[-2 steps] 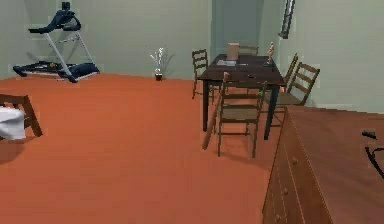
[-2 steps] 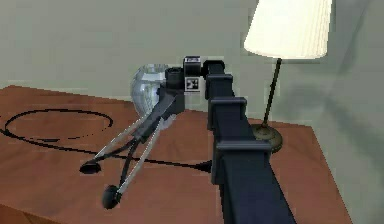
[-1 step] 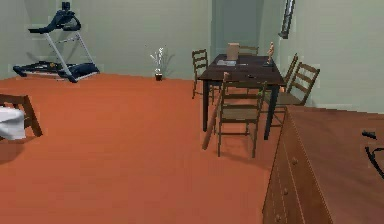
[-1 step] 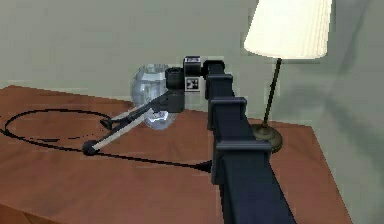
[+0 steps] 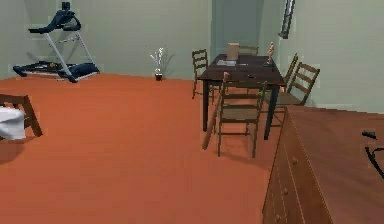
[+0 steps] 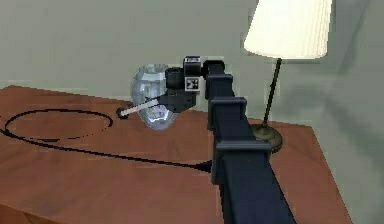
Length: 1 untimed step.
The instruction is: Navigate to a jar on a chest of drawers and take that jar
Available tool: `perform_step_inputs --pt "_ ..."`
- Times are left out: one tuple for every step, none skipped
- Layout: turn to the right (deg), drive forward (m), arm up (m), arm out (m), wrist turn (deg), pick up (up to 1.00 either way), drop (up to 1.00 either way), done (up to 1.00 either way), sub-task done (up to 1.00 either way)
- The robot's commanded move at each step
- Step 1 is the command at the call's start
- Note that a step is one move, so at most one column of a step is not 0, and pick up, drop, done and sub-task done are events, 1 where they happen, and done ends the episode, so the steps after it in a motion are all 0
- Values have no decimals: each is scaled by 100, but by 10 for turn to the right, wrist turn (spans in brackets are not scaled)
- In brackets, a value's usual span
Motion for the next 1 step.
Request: perform_step_inputs --pt "0 0 0 0 180 0 0 0 0"
